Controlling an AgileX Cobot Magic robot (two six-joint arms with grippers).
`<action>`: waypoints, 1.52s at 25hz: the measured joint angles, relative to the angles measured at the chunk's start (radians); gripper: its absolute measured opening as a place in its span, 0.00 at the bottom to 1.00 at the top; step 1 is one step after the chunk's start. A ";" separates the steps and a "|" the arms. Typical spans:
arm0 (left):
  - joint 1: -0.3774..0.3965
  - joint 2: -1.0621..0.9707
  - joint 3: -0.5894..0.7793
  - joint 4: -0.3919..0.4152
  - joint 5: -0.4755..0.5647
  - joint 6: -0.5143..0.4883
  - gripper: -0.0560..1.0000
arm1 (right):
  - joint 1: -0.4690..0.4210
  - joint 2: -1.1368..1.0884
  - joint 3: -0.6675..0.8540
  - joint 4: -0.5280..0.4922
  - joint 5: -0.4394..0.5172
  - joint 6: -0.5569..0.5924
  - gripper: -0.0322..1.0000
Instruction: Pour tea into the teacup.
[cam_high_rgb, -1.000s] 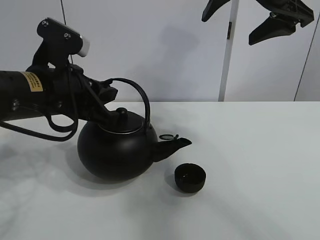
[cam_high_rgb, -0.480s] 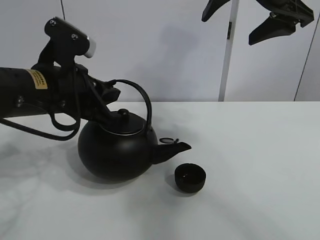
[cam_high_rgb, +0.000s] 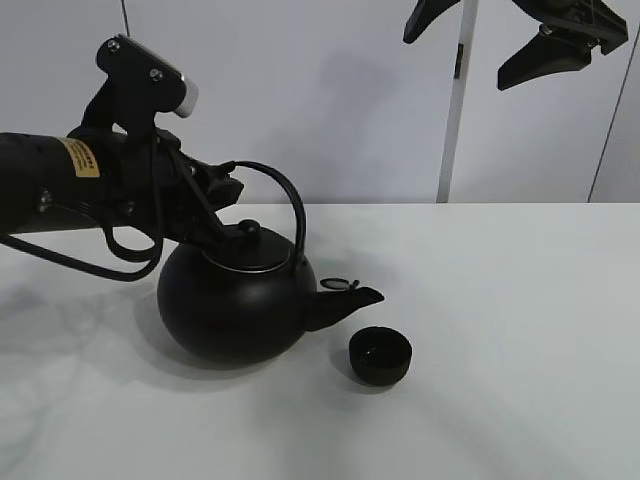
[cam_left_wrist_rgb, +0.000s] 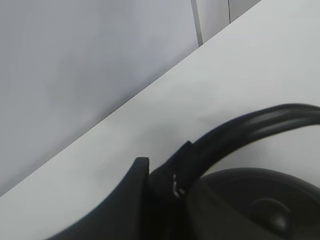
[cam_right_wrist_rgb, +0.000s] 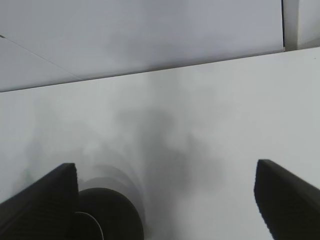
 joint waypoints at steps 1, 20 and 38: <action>0.000 0.000 0.000 0.000 0.002 0.002 0.16 | 0.000 0.000 0.000 0.000 0.000 0.000 0.67; -0.002 0.001 -0.020 0.051 0.034 0.034 0.15 | 0.000 0.000 0.000 0.000 0.000 0.000 0.67; -0.021 0.005 -0.050 0.055 0.073 0.061 0.15 | 0.000 0.000 0.000 0.000 -0.001 0.000 0.67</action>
